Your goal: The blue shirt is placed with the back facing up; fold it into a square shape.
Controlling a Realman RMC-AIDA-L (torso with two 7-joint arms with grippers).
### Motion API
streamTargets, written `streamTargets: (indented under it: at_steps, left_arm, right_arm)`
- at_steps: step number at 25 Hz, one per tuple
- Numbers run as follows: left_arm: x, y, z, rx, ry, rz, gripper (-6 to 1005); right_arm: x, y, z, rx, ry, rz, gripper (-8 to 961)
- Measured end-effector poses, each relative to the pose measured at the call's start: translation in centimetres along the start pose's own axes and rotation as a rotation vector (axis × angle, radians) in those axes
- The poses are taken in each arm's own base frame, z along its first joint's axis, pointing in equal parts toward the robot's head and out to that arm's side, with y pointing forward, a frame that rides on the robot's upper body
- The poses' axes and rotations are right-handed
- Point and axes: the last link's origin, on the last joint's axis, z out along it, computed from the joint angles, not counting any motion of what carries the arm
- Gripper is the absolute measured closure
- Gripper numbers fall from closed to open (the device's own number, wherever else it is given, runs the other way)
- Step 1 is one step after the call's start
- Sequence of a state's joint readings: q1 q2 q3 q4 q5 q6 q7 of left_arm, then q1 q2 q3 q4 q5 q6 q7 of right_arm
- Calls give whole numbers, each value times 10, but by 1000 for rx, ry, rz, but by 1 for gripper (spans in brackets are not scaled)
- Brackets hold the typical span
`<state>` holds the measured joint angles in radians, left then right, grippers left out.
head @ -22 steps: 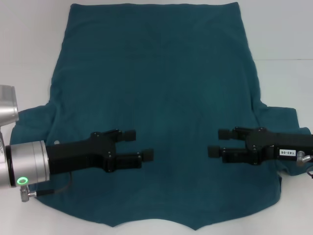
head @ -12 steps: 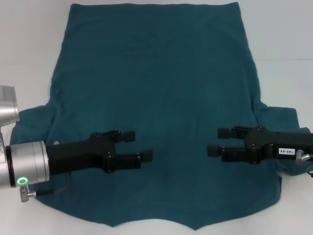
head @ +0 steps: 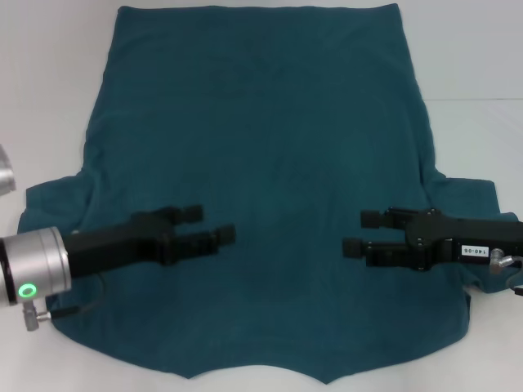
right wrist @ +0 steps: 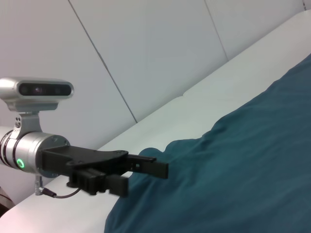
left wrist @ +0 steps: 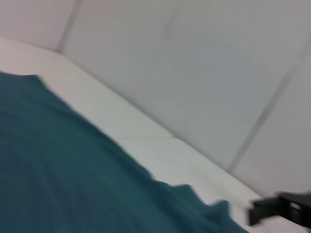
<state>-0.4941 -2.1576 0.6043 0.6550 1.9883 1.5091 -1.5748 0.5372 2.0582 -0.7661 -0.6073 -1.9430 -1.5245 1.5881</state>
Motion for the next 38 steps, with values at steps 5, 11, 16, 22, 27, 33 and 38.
streamTargets:
  at_steps: [5, 11, 16, 22, 27, 33, 38]
  left_arm:
    - [3, -20, -11, 133, 45, -86, 62]
    - [4, -40, -35, 262, 111, -169, 62]
    - [2, -52, -60, 362, 157, -237, 63]
    - [-6, -65, -86, 493, 209, -306, 63]
    - [-11, -69, -101, 553, 219, -319, 63]
    - [-19, -73, -110, 604, 194, -330, 63]
    - [-24, -76, -114, 640, 176, -339, 63]
  right_arm:
    - [-1, 0, 3, 2, -5, 3, 56]
    - [-3, 0, 8, 5, -8, 6, 57]
    - [-4, -1, 10, 12, -10, 6, 57]
    - [-6, -2, 10, 16, -13, 4, 57]
    - [-7, -3, 9, 19, -17, 1, 57]
    - [-8, -3, 9, 20, -21, 1, 57]
    - [-7, -3, 10, 18, -20, 6, 57]
